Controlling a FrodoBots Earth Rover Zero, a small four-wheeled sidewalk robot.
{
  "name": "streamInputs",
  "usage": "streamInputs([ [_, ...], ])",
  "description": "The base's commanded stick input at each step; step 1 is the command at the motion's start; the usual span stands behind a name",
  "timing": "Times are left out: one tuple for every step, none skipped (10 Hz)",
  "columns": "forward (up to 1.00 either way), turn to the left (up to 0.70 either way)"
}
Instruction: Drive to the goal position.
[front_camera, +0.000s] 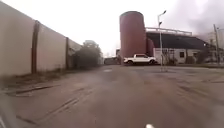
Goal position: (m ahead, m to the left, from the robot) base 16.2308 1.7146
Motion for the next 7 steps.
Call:
streamInputs([
  [0.6,0.0],
  [0.6,0.0],
  [0.6,0.0],
  [0.6,0.0],
  [0.6,0.0],
  [0.6,0.0],
  [0.6,0.0],
])
